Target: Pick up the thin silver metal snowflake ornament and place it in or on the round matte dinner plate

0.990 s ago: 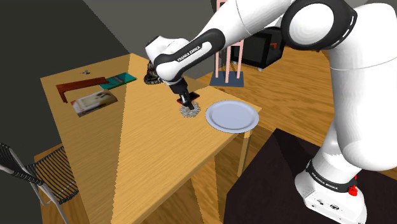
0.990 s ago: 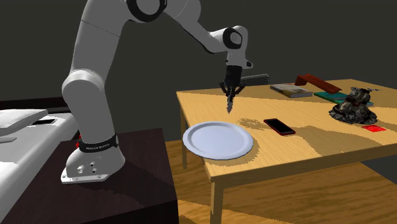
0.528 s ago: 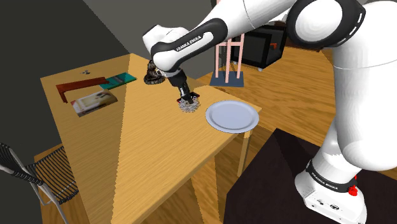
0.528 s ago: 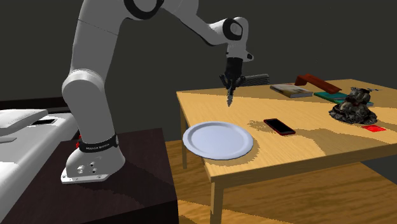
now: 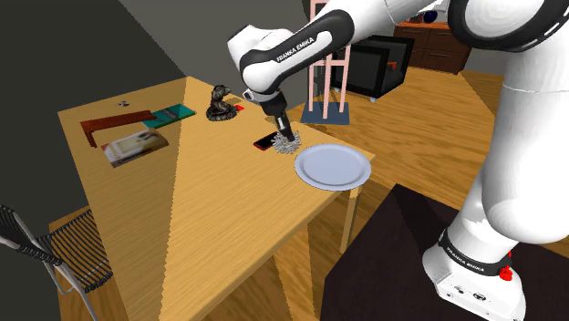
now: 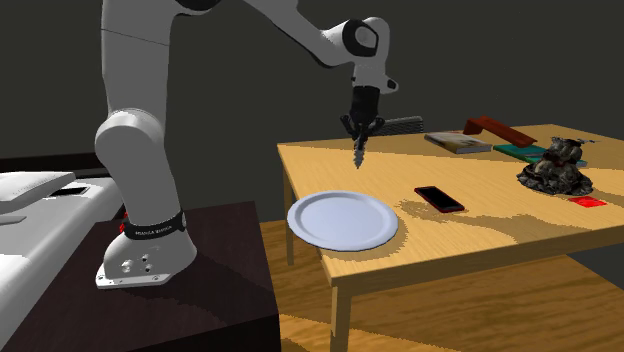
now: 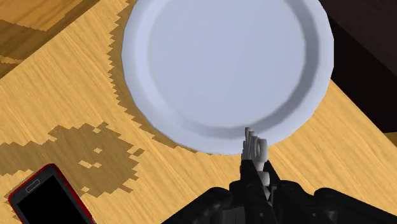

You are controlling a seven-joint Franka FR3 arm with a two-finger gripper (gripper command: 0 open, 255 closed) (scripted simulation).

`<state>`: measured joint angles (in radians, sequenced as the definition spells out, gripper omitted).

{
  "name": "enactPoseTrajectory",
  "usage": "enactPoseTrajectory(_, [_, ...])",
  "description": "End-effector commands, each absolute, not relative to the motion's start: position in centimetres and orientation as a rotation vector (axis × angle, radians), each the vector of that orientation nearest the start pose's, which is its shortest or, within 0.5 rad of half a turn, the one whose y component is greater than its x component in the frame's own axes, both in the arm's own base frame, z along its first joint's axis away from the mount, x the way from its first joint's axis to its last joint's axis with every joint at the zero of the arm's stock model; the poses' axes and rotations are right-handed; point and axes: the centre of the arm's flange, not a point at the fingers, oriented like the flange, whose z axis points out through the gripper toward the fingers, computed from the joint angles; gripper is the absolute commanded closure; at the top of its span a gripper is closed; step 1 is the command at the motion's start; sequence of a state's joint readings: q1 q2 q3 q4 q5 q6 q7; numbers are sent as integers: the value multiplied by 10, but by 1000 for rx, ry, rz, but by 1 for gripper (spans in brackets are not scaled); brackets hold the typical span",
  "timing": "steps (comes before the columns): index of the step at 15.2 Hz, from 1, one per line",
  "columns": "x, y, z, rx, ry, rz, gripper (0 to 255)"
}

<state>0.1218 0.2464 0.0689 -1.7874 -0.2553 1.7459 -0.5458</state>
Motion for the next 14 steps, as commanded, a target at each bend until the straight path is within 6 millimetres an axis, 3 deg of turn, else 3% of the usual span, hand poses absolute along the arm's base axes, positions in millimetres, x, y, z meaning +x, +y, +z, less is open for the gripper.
enactPoseTrajectory(1, [567, 65, 401, -3000, -1302, 530, 255])
enactPoseTrajectory(11, [489, -38, 415, -3000, -1302, 530, 255])
enactPoseTrajectory(14, [489, -38, 399, -3000, -1302, 530, 255])
